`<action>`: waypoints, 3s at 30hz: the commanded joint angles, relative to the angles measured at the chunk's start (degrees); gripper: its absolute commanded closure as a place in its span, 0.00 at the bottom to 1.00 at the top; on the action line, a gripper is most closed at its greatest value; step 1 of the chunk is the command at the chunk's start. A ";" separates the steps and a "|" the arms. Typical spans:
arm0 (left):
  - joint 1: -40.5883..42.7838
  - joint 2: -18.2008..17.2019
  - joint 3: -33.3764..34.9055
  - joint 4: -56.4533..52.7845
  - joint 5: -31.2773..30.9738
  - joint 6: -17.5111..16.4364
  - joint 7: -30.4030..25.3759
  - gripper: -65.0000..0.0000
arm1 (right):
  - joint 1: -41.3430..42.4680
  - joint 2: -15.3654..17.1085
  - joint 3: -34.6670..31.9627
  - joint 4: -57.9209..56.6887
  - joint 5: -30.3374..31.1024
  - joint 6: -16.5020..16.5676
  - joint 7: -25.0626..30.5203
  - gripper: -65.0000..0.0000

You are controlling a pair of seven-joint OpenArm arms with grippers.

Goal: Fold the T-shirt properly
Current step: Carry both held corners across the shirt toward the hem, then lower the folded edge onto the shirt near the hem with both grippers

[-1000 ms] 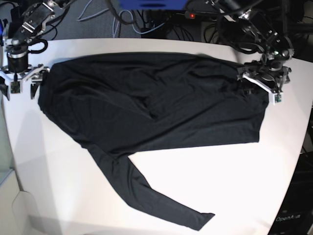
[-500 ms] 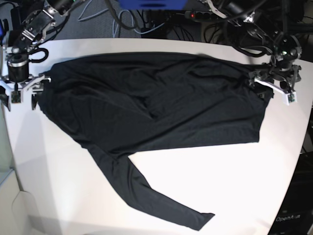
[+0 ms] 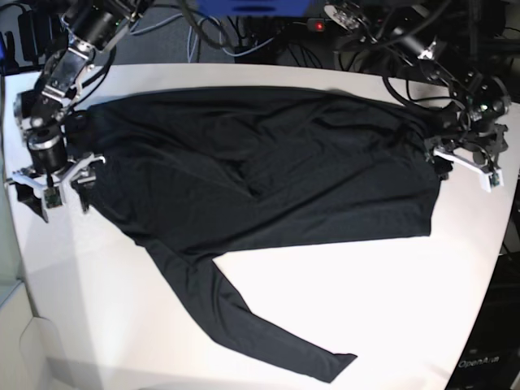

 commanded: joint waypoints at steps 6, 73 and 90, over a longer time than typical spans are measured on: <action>-3.03 -2.62 0.40 -2.39 -0.93 0.21 -1.28 0.20 | 8.25 0.95 0.23 -6.05 -5.51 -0.25 1.37 0.28; -12.61 -10.00 20.97 -18.66 -1.02 0.21 -1.99 0.20 | 36.56 -2.21 -2.58 -41.74 -10.17 -0.25 -26.41 0.29; -12.35 -12.46 20.62 -18.83 -1.46 0.21 -1.90 0.20 | 32.69 -2.04 -2.67 -39.19 -7.80 -0.25 -26.41 0.29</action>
